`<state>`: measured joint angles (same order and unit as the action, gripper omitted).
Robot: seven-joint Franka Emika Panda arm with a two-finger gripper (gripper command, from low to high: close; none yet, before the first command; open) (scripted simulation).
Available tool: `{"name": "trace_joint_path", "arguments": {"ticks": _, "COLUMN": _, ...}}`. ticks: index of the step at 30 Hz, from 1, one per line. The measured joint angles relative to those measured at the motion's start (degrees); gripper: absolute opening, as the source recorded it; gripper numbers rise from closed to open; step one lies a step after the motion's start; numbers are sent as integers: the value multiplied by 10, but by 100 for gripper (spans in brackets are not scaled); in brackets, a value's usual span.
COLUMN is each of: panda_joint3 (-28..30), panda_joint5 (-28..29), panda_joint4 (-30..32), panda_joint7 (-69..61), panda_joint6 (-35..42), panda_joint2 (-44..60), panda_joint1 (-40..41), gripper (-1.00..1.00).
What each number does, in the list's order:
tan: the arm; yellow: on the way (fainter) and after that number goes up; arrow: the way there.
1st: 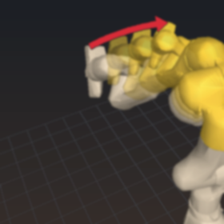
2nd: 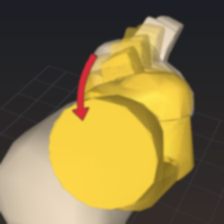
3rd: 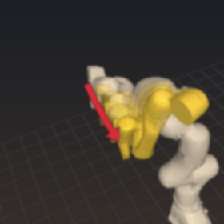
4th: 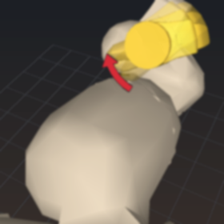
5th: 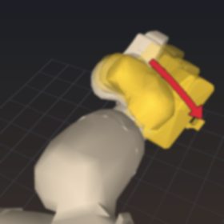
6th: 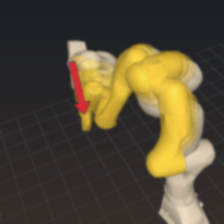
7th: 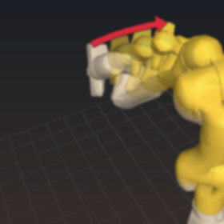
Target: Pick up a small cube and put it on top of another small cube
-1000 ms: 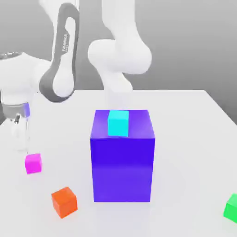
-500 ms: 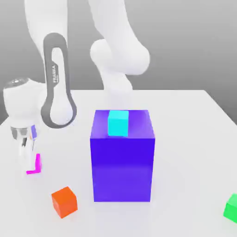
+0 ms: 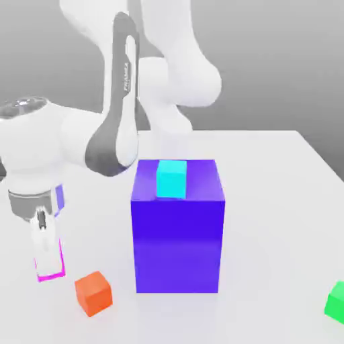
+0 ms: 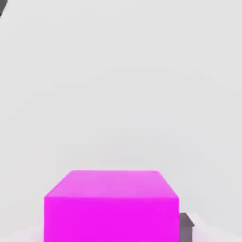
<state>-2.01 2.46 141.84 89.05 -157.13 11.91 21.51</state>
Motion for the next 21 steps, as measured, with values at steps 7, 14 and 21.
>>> {"name": "trace_joint_path", "arguments": {"ticks": 7, "panda_joint3": -80, "panda_joint5": 28, "panda_joint4": -49, "panda_joint7": 92, "panda_joint6": 43, "panda_joint2": 20, "panda_joint1": -125, "gripper": -100}}
{"name": "trace_joint_path", "arguments": {"ticks": 14, "panda_joint3": -159, "panda_joint5": 49, "panda_joint4": -77, "panda_joint7": 173, "panda_joint6": 82, "panda_joint2": 28, "panda_joint1": -244, "gripper": -100}}
{"name": "trace_joint_path", "arguments": {"ticks": 21, "panda_joint3": -172, "panda_joint5": 138, "panda_joint4": -119, "panda_joint7": 262, "panda_joint6": 53, "panda_joint2": 120, "panda_joint1": -374, "gripper": 100}}
